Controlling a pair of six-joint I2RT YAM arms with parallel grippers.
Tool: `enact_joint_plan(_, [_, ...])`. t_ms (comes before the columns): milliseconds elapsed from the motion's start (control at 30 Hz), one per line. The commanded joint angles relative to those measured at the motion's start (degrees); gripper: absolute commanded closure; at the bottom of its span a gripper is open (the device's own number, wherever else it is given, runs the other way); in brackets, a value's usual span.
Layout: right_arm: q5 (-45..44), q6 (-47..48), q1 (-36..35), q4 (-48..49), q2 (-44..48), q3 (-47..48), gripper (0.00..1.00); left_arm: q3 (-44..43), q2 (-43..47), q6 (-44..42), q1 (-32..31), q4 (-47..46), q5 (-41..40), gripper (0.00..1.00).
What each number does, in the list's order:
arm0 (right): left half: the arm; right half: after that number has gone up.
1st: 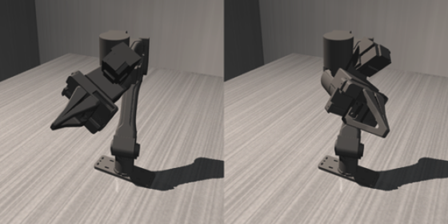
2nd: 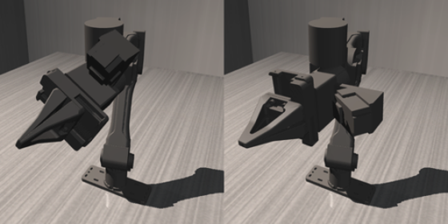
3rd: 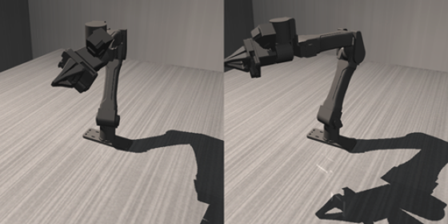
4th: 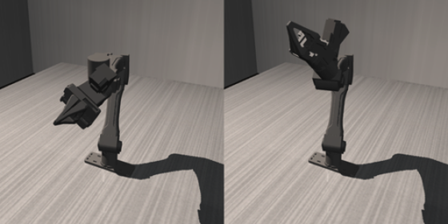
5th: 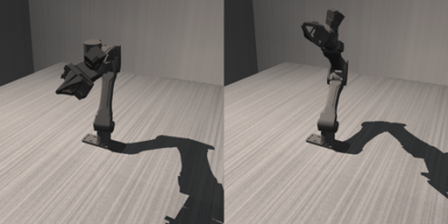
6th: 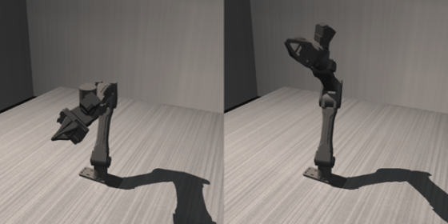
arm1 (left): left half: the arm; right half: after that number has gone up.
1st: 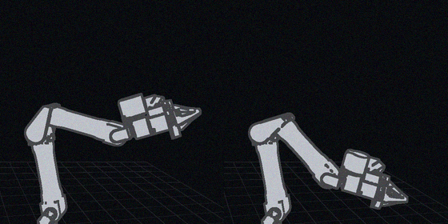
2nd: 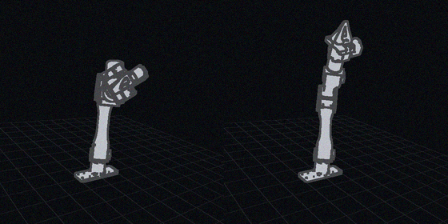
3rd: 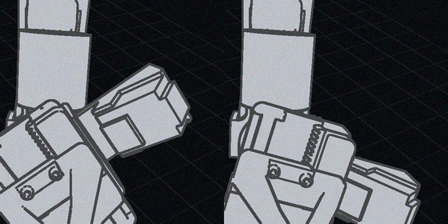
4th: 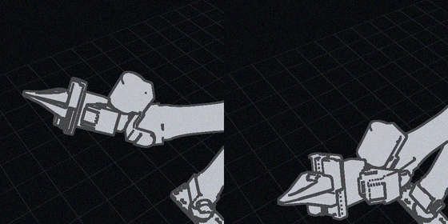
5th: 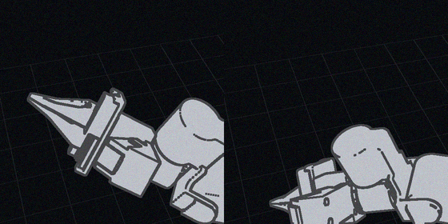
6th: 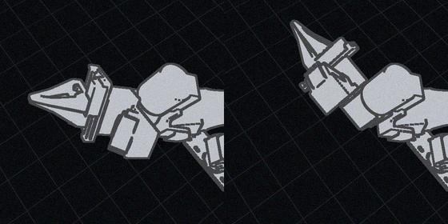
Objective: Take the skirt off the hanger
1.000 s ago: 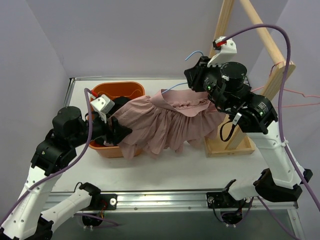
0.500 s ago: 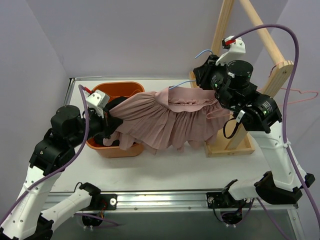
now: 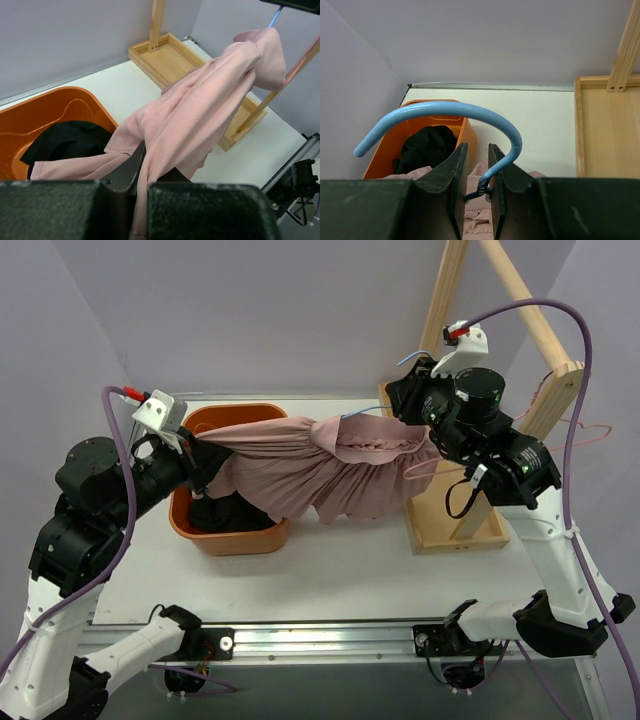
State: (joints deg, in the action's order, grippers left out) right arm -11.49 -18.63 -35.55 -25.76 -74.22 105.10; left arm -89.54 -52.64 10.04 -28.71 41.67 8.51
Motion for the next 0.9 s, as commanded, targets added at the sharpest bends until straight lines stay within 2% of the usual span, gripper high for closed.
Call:
enact_joint_plan(0, [1.72, 0.71, 1.10, 3.52, 1.53, -0.60, 1.00, -2.57, 0.44, 1.12, 0.50, -5.73, 1.70, 0.98])
enact_joint_plan(100, [2.69, 0.18, 1.01, 4.22, 1.53, -0.42, 1.00, -2.84, -0.44, 0.16, 0.50, -1.42, -3.84, 0.98])
enact_joint_plan(233, [4.88, 4.20, 1.10, 3.52, 0.48, -0.15, 1.00, -4.41, -0.62, -1.25, 0.50, 1.04, -11.03, 0.98])
enact_joint_plan(367, [9.12, 8.51, 1.10, 6.33, 3.46, -4.89, 1.00, -9.07, -3.42, -2.39, 0.50, 2.27, -15.97, 0.98])
enact_joint_plan(500, [4.82, 10.19, 1.10, 4.14, 4.08, -5.08, 1.00, -13.19, -4.75, -3.80, 0.50, 0.43, -17.74, 0.98])
enact_joint_plan(633, [-1.33, 10.37, 1.01, 3.96, 4.78, -5.08, 1.00, -16.19, -7.03, -4.15, 0.76, 2.44, -21.51, 0.98])
enact_joint_plan(867, [-9.34, 12.83, 1.10, 4.23, 5.66, -5.78, 1.00, -14.97, -6.42, -6.52, 2.25, 3.33, -27.32, 0.98])
